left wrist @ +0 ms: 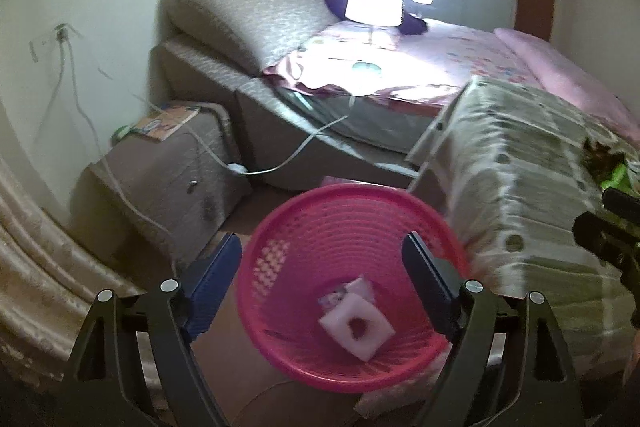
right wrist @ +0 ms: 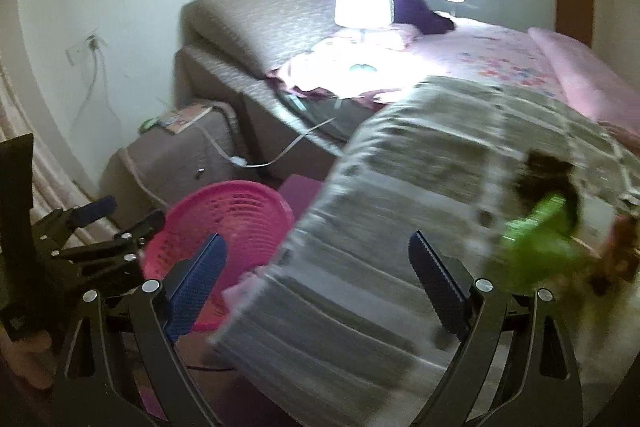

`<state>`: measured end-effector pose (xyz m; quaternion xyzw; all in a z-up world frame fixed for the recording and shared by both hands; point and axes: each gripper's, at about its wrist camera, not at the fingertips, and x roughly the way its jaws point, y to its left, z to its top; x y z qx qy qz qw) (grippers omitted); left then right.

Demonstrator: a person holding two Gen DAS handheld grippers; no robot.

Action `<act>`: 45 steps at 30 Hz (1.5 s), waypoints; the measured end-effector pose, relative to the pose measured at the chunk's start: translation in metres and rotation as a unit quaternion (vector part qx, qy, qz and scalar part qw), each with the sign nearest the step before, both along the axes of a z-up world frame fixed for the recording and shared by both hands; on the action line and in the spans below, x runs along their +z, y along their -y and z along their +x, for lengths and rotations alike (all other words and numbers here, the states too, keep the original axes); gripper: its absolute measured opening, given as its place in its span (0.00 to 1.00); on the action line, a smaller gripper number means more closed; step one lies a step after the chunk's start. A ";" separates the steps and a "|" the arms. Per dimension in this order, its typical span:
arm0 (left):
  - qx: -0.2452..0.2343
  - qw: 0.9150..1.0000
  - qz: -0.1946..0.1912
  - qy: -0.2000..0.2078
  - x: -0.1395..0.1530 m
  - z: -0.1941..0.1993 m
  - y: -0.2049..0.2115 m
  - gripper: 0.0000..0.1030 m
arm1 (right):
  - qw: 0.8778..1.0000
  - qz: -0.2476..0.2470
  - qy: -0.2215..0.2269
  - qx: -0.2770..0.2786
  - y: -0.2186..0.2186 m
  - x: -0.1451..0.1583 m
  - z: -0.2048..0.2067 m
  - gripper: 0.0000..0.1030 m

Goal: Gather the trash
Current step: 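Grasp the green snack bag with the left tool while the right tool moves to the bed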

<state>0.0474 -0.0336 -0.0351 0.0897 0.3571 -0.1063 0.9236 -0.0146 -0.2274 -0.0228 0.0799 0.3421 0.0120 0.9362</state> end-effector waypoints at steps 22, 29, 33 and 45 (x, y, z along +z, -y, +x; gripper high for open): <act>-0.247 0.969 -0.023 -0.020 0.003 -0.051 0.137 0.79 | 0.978 -0.011 0.020 -0.208 0.144 -0.013 -0.131 0.87; -0.309 0.950 -0.024 -0.024 -0.004 -0.056 0.202 0.79 | 0.973 -0.006 0.031 -0.227 0.157 -0.012 -0.148 0.87; -0.333 0.942 -0.017 -0.033 -0.011 -0.055 0.227 0.79 | 0.971 0.000 0.032 -0.238 0.165 -0.013 -0.153 0.87; -0.354 0.934 0.016 -0.045 -0.025 -0.043 0.263 0.67 | 0.970 0.008 0.040 -0.241 0.171 -0.010 -0.159 0.87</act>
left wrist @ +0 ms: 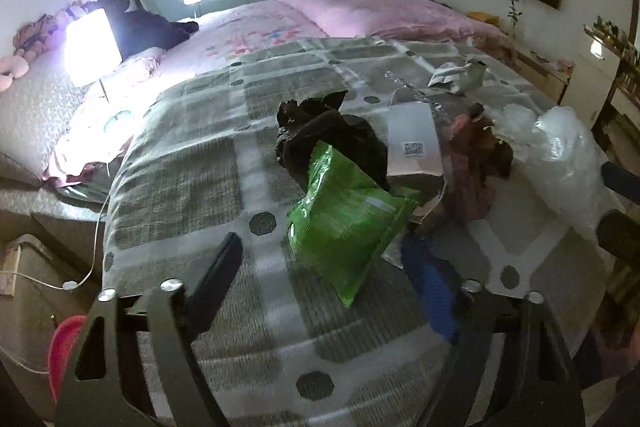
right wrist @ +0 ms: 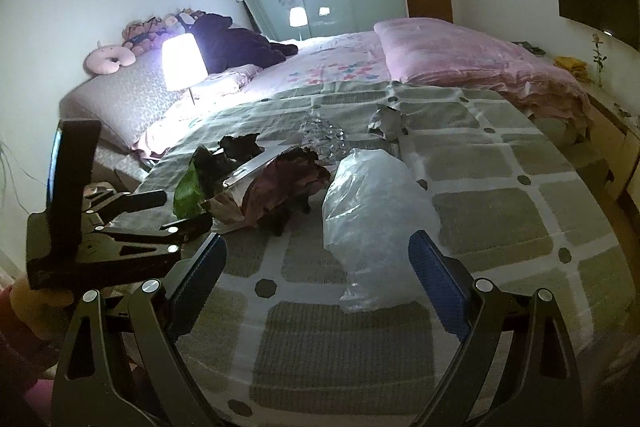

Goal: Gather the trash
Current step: 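Grasp the green snack bag with the left tool while the right tool moves to the bed, then grasp the clear plastic bag with the right tool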

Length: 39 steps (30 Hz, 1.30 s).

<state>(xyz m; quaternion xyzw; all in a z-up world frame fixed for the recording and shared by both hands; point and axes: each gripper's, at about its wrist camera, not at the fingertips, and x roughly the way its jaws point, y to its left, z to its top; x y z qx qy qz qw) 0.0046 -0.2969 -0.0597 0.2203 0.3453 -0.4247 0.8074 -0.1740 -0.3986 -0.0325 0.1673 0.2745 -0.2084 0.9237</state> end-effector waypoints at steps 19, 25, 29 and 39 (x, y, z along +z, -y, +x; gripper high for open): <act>0.017 0.998 -0.043 -0.031 0.022 -0.003 -0.053 0.32 | 1.000 0.008 0.006 -0.014 0.023 0.008 -0.009 0.87; 0.033 0.999 -0.032 -0.024 0.019 -0.004 -0.073 0.32 | 1.000 -0.002 -0.027 0.005 0.019 -0.009 0.012 0.88; 0.038 0.999 -0.029 -0.015 0.018 -0.006 -0.082 0.32 | 0.999 -0.010 -0.049 -0.003 0.025 -0.020 0.027 0.88; 0.059 0.998 -0.033 -0.011 0.021 0.000 -0.095 0.32 | 0.999 0.009 -0.049 -0.010 0.039 -0.024 0.024 0.57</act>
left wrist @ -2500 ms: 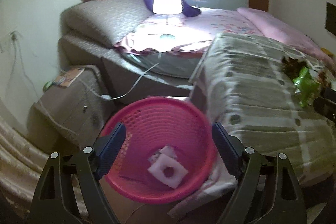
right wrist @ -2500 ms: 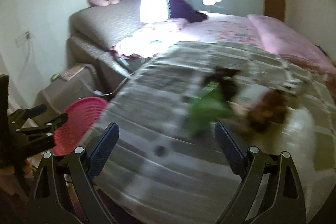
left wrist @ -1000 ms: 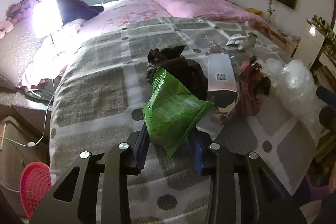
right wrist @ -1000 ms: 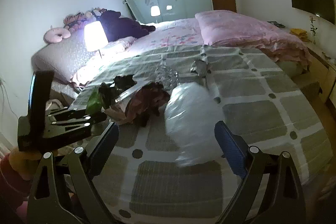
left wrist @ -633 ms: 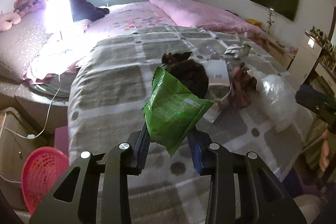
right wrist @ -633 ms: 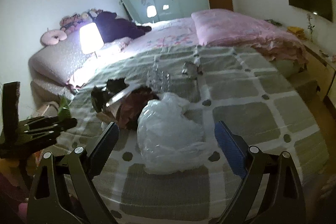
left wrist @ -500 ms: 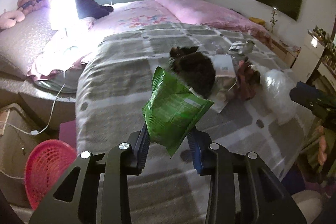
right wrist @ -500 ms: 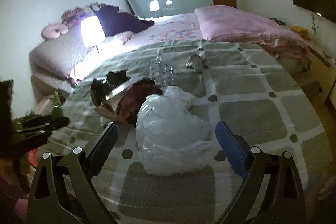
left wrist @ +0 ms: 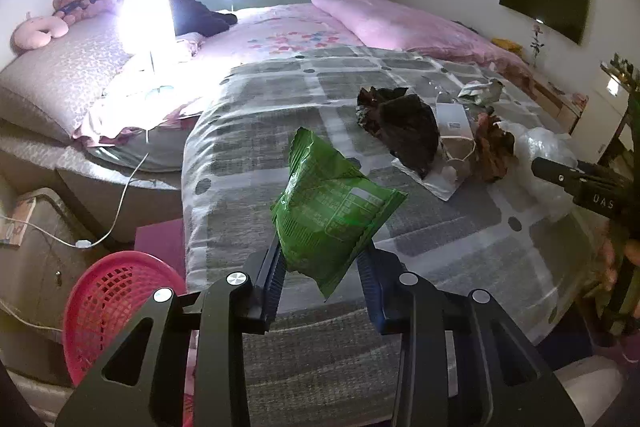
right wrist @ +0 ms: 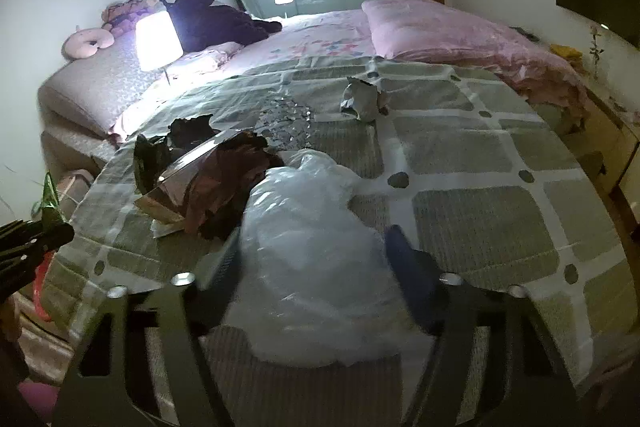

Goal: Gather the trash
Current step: 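Grasp the clear plastic bag with the right tool, then carry the green bag and clear bag to the pink basket and open both tools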

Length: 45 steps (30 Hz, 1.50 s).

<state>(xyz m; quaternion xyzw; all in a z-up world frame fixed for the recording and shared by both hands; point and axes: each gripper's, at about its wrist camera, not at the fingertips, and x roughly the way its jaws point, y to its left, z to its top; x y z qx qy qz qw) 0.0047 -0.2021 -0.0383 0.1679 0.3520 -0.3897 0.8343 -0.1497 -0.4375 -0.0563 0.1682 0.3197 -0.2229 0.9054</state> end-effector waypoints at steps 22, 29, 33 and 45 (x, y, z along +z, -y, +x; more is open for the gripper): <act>0.061 0.998 -0.004 0.013 0.018 0.008 -0.047 0.32 | 0.998 -0.005 0.054 0.025 -0.033 0.036 -0.004 0.50; 0.103 0.995 0.001 0.014 0.018 0.017 -0.074 0.32 | 0.995 -0.009 0.045 0.085 -0.070 0.037 0.027 0.50; 0.130 0.991 0.009 0.023 0.019 0.019 -0.088 0.32 | 0.992 -0.013 0.048 0.116 -0.090 0.045 0.043 0.50; 0.217 0.976 0.015 0.017 0.019 0.030 -0.142 0.32 | 0.978 -0.011 0.035 0.204 -0.147 0.050 0.095 0.50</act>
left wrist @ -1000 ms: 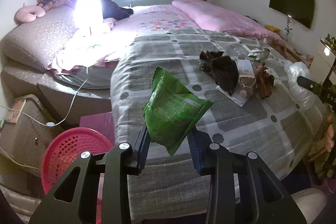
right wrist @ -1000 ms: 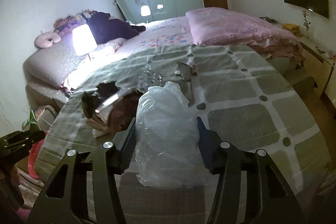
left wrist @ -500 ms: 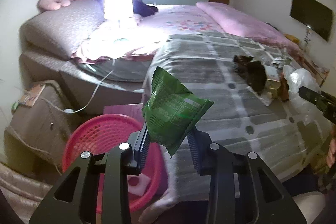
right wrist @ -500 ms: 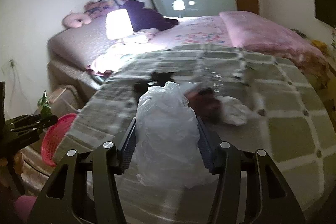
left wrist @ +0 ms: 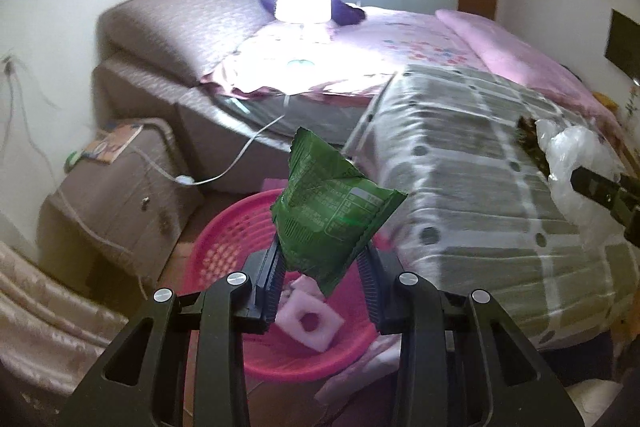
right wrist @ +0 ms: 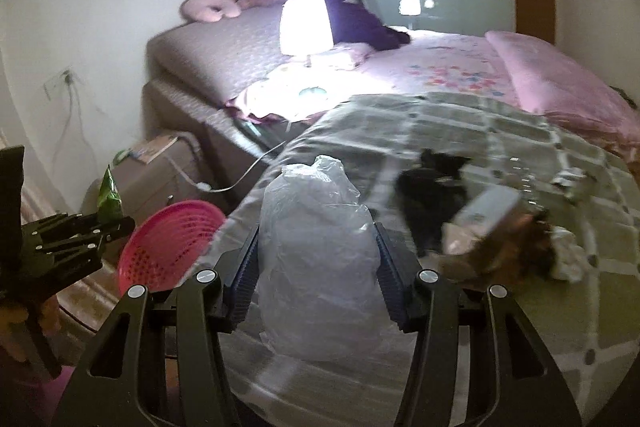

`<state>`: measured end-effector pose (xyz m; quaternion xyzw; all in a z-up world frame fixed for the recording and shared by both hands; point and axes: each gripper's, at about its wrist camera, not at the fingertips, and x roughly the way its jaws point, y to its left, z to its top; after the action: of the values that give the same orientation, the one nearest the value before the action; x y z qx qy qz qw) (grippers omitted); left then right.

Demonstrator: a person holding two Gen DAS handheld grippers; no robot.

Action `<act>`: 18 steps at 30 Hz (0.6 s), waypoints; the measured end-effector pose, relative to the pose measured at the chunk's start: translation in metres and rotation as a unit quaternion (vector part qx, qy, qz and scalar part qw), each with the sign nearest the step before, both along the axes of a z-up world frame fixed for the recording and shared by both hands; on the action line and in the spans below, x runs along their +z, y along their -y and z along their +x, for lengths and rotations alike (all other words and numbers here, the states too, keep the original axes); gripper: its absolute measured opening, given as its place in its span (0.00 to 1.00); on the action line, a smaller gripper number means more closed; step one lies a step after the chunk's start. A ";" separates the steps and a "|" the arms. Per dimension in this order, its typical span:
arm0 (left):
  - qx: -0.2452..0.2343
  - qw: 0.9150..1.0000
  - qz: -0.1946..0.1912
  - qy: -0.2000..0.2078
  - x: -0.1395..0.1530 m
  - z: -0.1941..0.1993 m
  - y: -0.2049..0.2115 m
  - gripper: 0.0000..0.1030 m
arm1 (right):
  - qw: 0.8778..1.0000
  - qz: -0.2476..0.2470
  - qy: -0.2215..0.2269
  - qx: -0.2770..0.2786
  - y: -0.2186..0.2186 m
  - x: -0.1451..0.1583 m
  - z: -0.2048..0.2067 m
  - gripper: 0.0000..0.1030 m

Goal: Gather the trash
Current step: 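Carry the green bag and clear bag to the pink basket and open both tools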

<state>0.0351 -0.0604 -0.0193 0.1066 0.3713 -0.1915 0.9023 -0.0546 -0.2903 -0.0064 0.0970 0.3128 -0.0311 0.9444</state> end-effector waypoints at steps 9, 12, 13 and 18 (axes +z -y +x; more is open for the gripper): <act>0.052 0.999 0.002 -0.009 -0.014 0.016 -0.031 0.32 | 0.998 -0.008 -0.012 0.068 -0.054 -0.001 0.038 0.50; 0.061 0.998 0.013 -0.007 -0.020 0.020 -0.035 0.32 | 0.996 -0.009 -0.018 0.088 -0.071 -0.004 0.049 0.50; 0.063 0.998 0.015 -0.007 -0.022 0.021 -0.036 0.32 | 0.995 -0.010 -0.022 0.097 -0.079 -0.005 0.055 0.50; 0.075 0.997 0.018 -0.018 -0.029 0.030 -0.042 0.32 | 0.991 -0.009 -0.033 0.126 -0.103 -0.010 0.075 0.50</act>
<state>0.0652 -0.0182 -0.0486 0.0912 0.3977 -0.1186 0.9052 0.0199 -0.1874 -0.0165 0.0472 0.3530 0.0823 0.9308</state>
